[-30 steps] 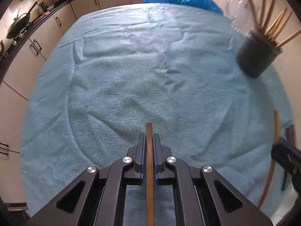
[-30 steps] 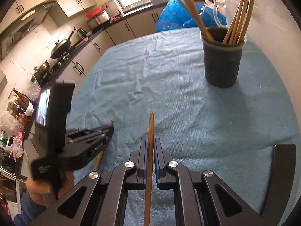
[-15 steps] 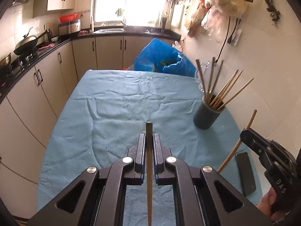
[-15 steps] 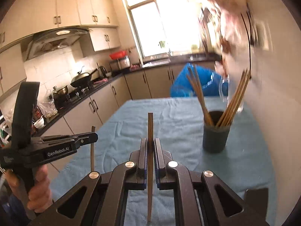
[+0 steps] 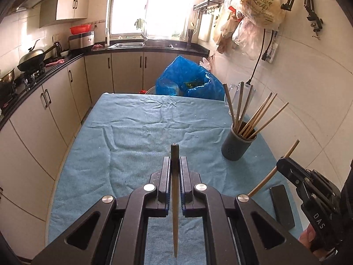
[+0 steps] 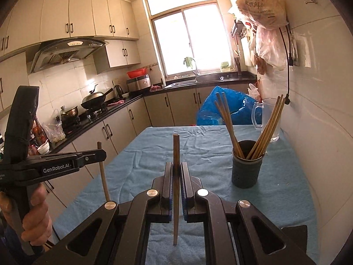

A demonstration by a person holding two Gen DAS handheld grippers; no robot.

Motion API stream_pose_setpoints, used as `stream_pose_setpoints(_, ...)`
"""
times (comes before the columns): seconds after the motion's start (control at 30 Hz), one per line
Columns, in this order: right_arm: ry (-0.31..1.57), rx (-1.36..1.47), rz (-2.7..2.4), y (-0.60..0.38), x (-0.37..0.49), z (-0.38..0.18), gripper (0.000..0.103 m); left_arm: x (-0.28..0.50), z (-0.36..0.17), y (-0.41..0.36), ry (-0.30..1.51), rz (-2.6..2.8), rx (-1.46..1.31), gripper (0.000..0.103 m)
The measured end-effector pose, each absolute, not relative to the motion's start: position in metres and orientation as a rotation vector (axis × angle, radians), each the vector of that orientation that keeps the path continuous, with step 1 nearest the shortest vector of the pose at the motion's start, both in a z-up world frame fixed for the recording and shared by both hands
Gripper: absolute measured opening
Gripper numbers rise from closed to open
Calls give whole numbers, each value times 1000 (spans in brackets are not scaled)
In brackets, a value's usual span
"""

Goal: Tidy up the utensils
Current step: 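Lift the chopsticks with both tools and carry them over the black cup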

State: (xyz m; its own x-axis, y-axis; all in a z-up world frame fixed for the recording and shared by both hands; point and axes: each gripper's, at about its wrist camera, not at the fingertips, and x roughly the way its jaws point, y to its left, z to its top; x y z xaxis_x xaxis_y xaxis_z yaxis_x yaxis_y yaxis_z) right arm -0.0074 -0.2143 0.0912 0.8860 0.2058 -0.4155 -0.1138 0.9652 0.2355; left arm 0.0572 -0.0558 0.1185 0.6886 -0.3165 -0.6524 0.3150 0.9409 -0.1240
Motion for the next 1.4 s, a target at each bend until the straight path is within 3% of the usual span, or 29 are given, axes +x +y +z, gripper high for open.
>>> stream_pose_setpoints(0.63,376,230,56,-255,-27,111,7,55,153,-98,663,-433,30,7)
stream_pose_setpoints(1.4,227,285,-73,-343,17,184,7,108,233,-248,480,-549,67,7)
